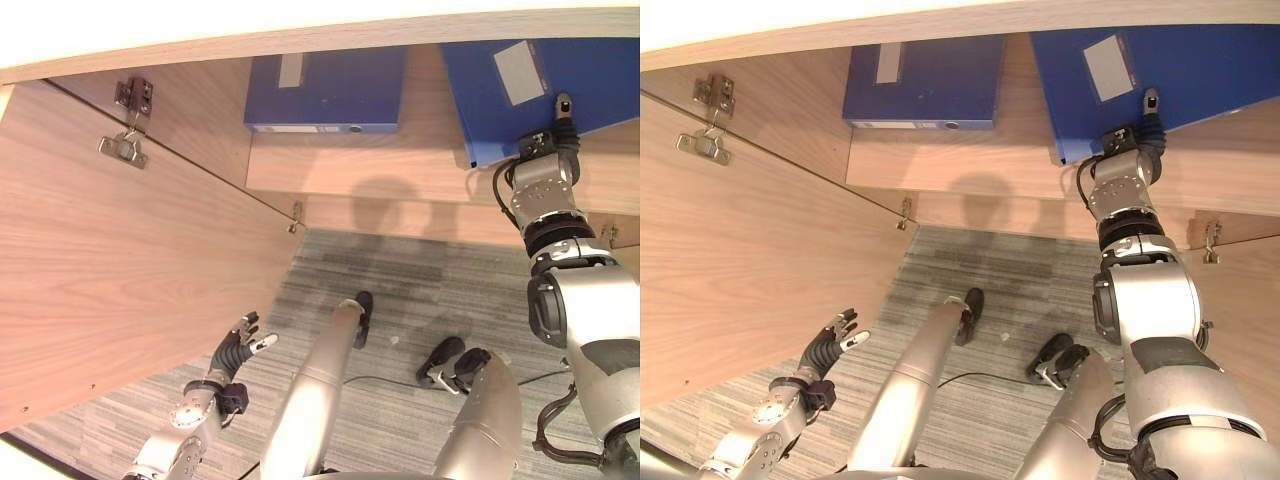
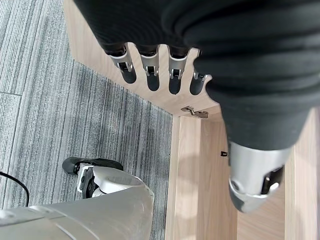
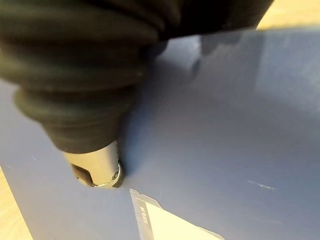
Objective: Put the empty folder in the office cabinet
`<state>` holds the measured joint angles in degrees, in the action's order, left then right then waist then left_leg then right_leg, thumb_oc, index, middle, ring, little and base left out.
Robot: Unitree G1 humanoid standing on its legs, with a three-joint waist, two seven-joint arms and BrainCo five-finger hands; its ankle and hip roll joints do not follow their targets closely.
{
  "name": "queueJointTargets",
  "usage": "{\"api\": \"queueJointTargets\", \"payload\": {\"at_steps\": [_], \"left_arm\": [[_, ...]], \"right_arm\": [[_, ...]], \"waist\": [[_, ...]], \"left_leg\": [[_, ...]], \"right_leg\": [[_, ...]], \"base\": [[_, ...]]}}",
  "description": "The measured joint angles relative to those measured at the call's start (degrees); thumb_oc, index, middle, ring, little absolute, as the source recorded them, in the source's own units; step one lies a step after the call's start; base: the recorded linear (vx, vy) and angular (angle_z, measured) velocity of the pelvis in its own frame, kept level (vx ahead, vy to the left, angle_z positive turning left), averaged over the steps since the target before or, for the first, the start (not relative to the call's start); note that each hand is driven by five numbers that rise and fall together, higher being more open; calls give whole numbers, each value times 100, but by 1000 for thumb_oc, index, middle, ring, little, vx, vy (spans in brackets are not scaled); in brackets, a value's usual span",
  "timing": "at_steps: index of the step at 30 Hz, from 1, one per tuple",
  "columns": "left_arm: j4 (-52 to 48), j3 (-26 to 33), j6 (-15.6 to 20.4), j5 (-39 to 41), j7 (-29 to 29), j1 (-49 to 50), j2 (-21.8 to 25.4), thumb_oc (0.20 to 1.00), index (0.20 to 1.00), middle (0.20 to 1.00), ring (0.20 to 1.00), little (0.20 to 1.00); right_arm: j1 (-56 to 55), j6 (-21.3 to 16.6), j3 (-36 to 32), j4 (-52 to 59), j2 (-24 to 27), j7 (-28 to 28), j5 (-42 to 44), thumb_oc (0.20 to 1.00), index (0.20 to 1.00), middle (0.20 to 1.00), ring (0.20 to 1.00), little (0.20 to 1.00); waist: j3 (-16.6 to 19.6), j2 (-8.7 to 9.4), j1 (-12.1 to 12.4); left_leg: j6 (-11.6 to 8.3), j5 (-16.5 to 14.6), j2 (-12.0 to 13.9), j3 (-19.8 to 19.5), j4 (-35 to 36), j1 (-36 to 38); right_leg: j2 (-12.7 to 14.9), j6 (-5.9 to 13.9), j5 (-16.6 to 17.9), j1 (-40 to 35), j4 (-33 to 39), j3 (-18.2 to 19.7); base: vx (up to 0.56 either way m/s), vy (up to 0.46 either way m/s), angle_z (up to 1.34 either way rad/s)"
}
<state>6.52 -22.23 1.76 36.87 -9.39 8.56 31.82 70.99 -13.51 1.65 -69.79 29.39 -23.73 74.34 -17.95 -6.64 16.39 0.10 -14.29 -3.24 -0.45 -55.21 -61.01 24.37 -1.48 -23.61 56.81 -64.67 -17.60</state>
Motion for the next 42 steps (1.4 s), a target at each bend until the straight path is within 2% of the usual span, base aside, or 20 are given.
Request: {"api": "queueJointTargets", "payload": {"at_steps": [5, 11, 15, 16, 23, 26, 30, 32, 34, 35, 40, 42], "left_arm": [[0, -2, 15, -2, 11, -1, 0, 1000, 1000, 1000, 1000, 1000], [-2, -31, 19, -5, 29, -90, 1, 1000, 1000, 1000, 1000, 1000], [-5, -30, 38, -3, 30, -96, 2, 1000, 1000, 1000, 1000, 1000], [1, -30, 44, -3, 29, -96, 2, 1000, 1000, 1000, 1000, 1000], [7, -27, 69, 5, 132, -97, 16, 1000, 1000, 1000, 1000, 1000], [11, -26, 65, 41, 215, -96, 21, 1000, 1000, 1000, 1000, 1000], [10, -26, 62, 46, 304, -97, 22, 1000, 1000, 1000, 1000, 1000], [6, -27, 58, 48, 386, -95, 24, 1000, 1000, 1000, 1000, 1000], [3, -26, 58, 48, 413, -95, 29, 1000, 1000, 1000, 1000, 1000], [3, -25, 58, 48, 459, -92, 58, 1000, 1000, 1000, 1000, 1000], [-99, -22, 50, 21, 672, 25, 358, 1000, 1000, 1000, 1000, 1000], [-174, -22, -6, -22, 783, 96, 512, 1000, 1000, 1000, 1000, 1000]], "right_arm": [[6, -159, -156, 64, -4, 15, 180, 200, 200, 200, 200, 200], [264, -619, -441, 298, -2, 46, 570, 200, 200, 200, 200, 200], [337, -647, -434, 284, 70, 51, 570, 200, 200, 200, 200, 200], [337, -646, -435, 278, 100, 48, 570, 1000, 1000, 1000, 1000, 1000], [389, -497, -144, 191, 292, 217, 561, 1000, 1000, 1000, 1000, 1000], [393, -37, 404, -86, 498, 389, 505, 1000, 1000, 1000, 1000, 1000], [402, 485, 1056, -380, 673, 611, 22, 1000, 1000, 1000, 1000, 1000], [435, 886, 1450, -528, 732, 880, -575, 1000, 1000, 1000, 1000, 1000], [436, 1086, 1466, -528, 728, 1031, -716, 1000, 1000, 1000, 1000, 1000], [436, 1284, 1720, -539, 735, 1192, -972, 1000, 1000, 1000, 1000, 1000], [859, 1967, 3008, -1357, 882, 1977, -2872, 1000, 1000, 1000, 1000, 1000], [879, 2134, 3213, -1351, 989, 2324, -3718, 1000, 1000, 1000, 1000, 1000]], "waist": [[-11, -31, 49], [-80, -210, 140], [-79, -213, 141], [-79, -213, 143], [-65, -232, 154], [-61, -230, 137], [-52, -223, 119], [-12, -204, 75], [33, -168, 44], [62, -117, 16], [122, -13, -25], [152, 42, -17]], "left_leg": [[-5, 7, -47, -46, 10, -37], [3, 17, -96, -53, 26, -42], [22, 35, -136, -49, 57, -34], [22, 35, -140, -52, 57, -30], [28, 39, -187, -142, 57, 26], [29, 44, -186, -141, 56, 28], [25, 48, -184, -145, 56, 37], [25, 49, -183, -143, 56, 39], [25, 51, -181, -142, 59, 42], [20, 54, -173, -140, 71, 51], [25, 78, -169, -137, 124, 67], [30, 139, -168, -134, 258, 96]], "right_leg": [[31, 15, -12, -2, 2, -45], [77, 41, -27, -5, -3, -58], [125, 53, -39, -18, 4, -69], [132, 56, -41, -30, 6, -78], [189, 71, -62, -185, 20, -198], [190, 74, -59, -187, 19, -198], [189, 74, -59, -189, 15, -198], [187, 74, -59, -190, 16, -197], [185, 75, -59, -190, 19, -196], [179, 75, -58, -192, 28, -194], [174, 92, -45, -190, 69, -192], [147, 114, 16, -193, 182, -196]], "base": [[0, 2, 6], [-5, 13, 2], [-5, 22, 4], [3, 4, 6], [5, 11, 6], [0, 0, 0], [0, 0, 0], [0, 0, 0], [0, 0, 0], [0, 0, 0], [0, 0, 0], [0, 0, 0]]}}
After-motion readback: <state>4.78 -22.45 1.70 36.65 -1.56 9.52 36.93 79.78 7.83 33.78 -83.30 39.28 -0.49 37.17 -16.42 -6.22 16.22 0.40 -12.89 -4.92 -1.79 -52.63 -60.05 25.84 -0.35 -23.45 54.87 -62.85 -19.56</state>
